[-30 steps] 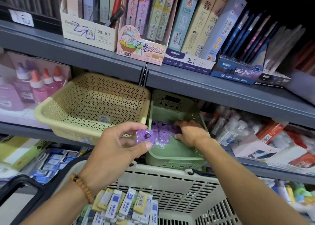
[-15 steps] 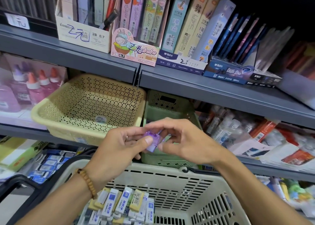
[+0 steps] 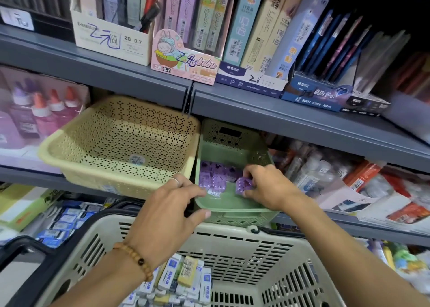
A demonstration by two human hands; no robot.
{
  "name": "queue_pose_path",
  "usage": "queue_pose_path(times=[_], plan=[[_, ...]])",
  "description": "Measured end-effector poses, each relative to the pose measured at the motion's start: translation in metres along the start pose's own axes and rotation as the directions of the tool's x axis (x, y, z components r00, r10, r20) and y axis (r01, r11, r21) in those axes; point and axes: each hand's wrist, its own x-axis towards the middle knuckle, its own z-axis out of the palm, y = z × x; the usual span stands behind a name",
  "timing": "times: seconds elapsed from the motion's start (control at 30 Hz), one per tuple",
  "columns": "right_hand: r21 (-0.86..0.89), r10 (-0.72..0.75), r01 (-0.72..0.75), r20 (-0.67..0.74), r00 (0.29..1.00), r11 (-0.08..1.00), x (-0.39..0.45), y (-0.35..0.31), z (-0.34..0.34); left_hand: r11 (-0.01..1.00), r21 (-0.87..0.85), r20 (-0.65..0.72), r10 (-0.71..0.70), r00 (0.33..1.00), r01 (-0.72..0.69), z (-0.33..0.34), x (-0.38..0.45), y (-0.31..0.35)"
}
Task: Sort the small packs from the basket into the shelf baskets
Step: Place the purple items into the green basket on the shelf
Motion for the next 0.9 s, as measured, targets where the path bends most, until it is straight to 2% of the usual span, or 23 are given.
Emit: queue_pose_path(times=[0.1,0.37,0.47,0.57,0.63,0.73,0.83,0.9], plan=[[-0.062,0.028,-0.026,0.036,0.999,0.998,0.016,-0.002,0.013,1.000,0.023,-0.008,0.017,1.000,-0.016,0.000,0.001,-0.002],[0.009,-0.005,0.005,0.007,1.000,1.000,0.036,-0.003,0.025,0.997,0.065,-0.039,0.034,0.999,-0.031,0.003,0.002,-0.004],[0.018,-0.003,0.004,-0.059,0.998,1.000,0.028,-0.003,0.022,0.997,0.078,-0.036,0.028,0.999,-0.025,0.005,0.002,-0.006],[0.180,0.008,0.027,-0.191,0.982,0.983,0.005,-0.005,0.011,0.999,0.031,-0.037,-0.011,0.999,0.013,0.004,0.001,-0.004],[0.394,0.041,0.076,-0.279,0.959,0.916,-0.018,-0.013,0.004,0.985,-0.145,-0.040,-0.099,0.994,0.093,-0.002,-0.004,0.000],[0.627,0.071,0.174,-0.345,0.936,0.759,-0.059,-0.029,-0.003,0.865,-0.449,0.024,-0.238,0.971,0.223,-0.015,-0.020,0.004],[0.758,0.057,0.203,-0.301,0.952,0.620,-0.100,-0.045,0.005,0.762,-0.549,0.154,-0.312,0.938,0.344,-0.026,-0.046,0.004],[0.799,0.030,0.161,-0.218,0.975,0.579,-0.122,-0.053,0.024,0.746,-0.513,0.250,-0.345,0.905,0.426,-0.025,-0.067,-0.001]])
